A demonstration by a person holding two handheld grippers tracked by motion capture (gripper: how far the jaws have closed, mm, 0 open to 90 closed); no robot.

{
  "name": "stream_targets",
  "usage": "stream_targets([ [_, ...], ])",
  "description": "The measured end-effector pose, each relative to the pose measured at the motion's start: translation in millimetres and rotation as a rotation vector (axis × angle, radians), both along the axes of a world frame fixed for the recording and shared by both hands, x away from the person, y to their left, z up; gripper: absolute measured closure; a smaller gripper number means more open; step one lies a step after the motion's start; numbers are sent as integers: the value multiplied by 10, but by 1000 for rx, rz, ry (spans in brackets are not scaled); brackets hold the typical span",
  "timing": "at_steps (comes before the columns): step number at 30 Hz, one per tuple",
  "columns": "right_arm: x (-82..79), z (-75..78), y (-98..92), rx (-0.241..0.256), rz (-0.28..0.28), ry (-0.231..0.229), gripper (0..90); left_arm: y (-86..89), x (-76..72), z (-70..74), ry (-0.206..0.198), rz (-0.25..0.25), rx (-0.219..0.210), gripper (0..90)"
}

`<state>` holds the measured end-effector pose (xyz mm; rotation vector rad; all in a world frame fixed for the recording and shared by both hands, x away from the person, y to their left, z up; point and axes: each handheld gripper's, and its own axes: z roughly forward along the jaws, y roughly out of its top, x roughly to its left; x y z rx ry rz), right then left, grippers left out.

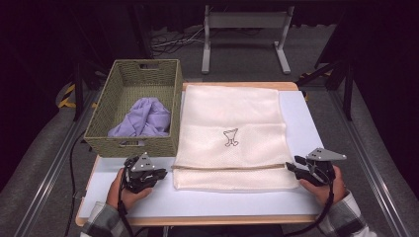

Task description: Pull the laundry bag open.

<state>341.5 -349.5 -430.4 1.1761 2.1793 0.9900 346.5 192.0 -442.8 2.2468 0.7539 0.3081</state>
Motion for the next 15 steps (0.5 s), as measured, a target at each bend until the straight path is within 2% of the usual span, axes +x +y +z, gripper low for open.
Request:
stream_targets([
  [1, 2, 2, 5, -3, 12, 0, 488, 0, 0, 0, 0, 0, 0, 741],
  [3, 1, 12, 26, -19, 33, -14, 452, 53, -48, 15, -30, 14, -18, 673],
  [7, 5, 65, 26, -3, 39, -55, 411, 120, -113, 15, -62, 32, -37, 521],
  [10, 8, 123, 4, 55, 38, -96, 384, 183, -161, -4, -100, 82, -35, 399],
  [12, 15, 169, 20, 89, 53, -123, 371, 244, -195, -28, -109, 137, -59, 280],
  [13, 15, 169, 20, 89, 53, -123, 371, 244, -195, -28, -109, 137, -59, 230],
  [14, 15, 179, 39, 92, 58, -128, 365, 277, -208, -36, -118, 167, -65, 230],
  [15, 15, 186, 69, 92, 70, -130, 358, 312, -220, -36, -128, 187, -71, 193],
])
